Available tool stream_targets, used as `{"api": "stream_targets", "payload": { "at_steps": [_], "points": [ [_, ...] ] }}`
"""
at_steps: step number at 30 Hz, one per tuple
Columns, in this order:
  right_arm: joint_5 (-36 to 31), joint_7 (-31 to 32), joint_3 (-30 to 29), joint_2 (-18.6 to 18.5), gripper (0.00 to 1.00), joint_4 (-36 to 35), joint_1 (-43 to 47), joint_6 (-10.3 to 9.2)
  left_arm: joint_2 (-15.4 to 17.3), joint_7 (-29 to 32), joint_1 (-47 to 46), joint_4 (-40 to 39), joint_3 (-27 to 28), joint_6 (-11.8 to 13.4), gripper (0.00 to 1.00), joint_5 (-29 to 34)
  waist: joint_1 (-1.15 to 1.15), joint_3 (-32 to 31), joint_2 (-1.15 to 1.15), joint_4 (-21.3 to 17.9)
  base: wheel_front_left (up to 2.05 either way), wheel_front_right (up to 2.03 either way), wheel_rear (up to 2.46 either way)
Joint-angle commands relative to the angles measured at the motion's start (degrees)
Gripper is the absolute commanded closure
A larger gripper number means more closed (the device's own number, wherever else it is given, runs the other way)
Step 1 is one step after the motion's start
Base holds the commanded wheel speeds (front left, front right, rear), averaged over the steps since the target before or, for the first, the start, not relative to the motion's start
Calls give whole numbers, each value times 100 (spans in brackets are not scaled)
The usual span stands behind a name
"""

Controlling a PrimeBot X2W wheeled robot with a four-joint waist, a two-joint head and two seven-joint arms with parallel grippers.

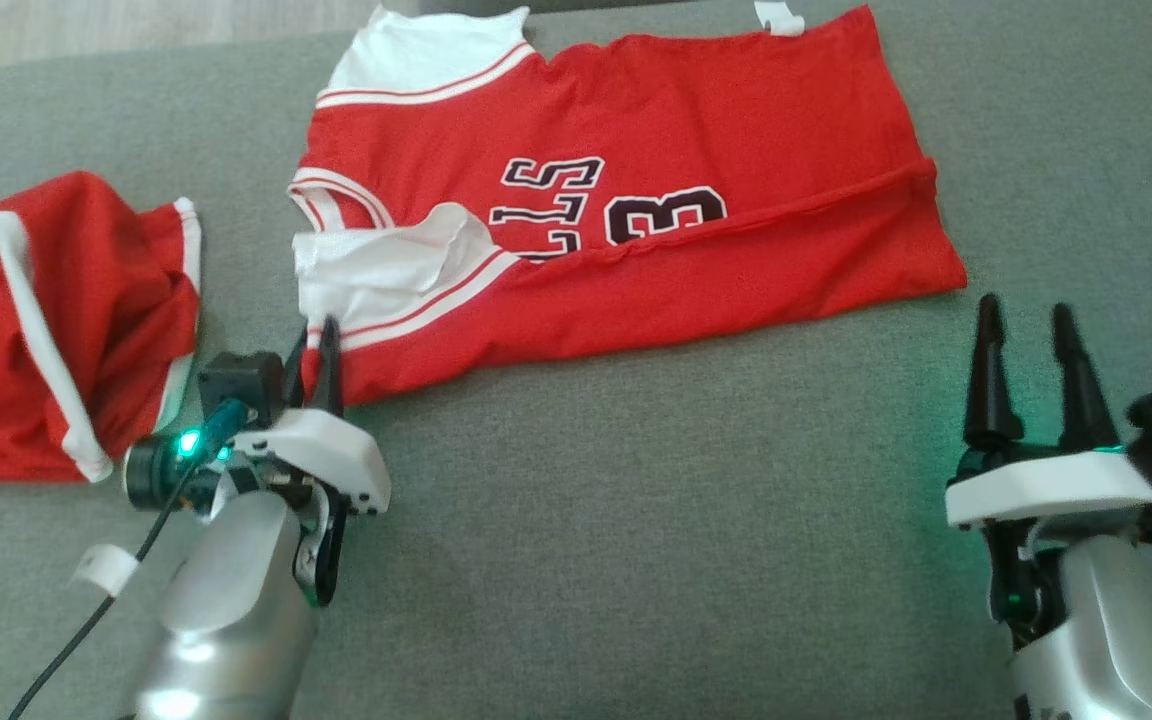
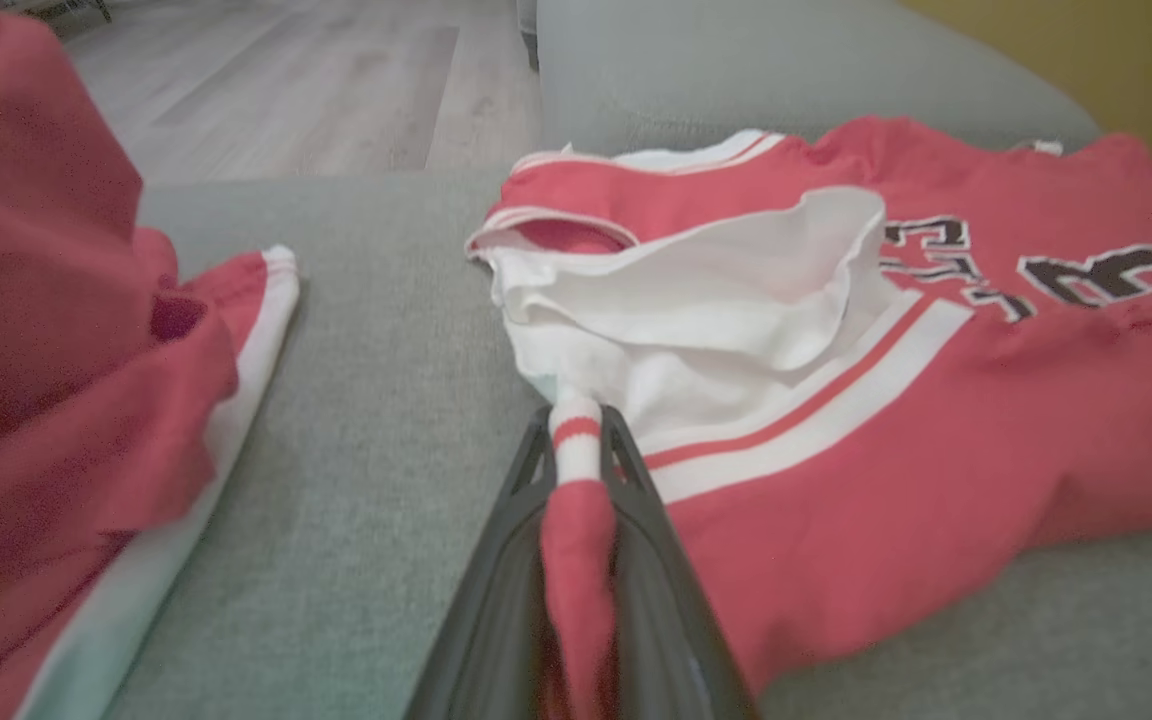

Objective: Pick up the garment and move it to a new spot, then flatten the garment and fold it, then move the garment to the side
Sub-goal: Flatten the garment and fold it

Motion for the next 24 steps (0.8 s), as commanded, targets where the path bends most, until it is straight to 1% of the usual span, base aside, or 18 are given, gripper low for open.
{"api": "stream_targets", "payload": {
  "at_steps": [1, 5, 8, 12, 15, 19, 24],
  "points": [
    [-92, 51, 166, -15, 0, -39, -251, -4, 166, -166, -163, -261, 146, 21, 100, 47, 0, -50, 0, 31, 0, 0, 0],
    [-390, 422, -22, -15, 0, 374, -549, -4, 202, -351, -253, -616, 72, 38, 100, 135, 0, -58, 0, 96, 0, 0, 0],
    [-616, 740, -231, -15, 0, 694, -868, -4, 244, -381, -318, -906, -12, 57, 100, 226, 0, 13, 0, 144, 0, 0, 0],
    [-713, 1078, -515, -15, 0, 1175, -1372, -4, 269, -389, -359, -1299, -144, 82, 100, 343, 0, 148, 0, 226, 0, 0, 0],
    [-918, 1330, -717, -15, 0, 1591, -1752, -4, 276, -396, -368, -1575, -216, 105, 100, 398, 0, 278, 0, 298, 0, 0, 0],
    [-1393, 1635, -958, -15, 0, 2128, -2200, -4, 283, -348, -365, -1848, -311, 112, 100, 445, 0, 422, 0, 400, 0, 0, 0],
    [-1926, 1952, -1141, -15, 0, 2656, -2513, -4, 280, -254, -351, -2026, -391, 133, 100, 458, 0, 508, 0, 510, 0, 0, 0]
  ]
}}
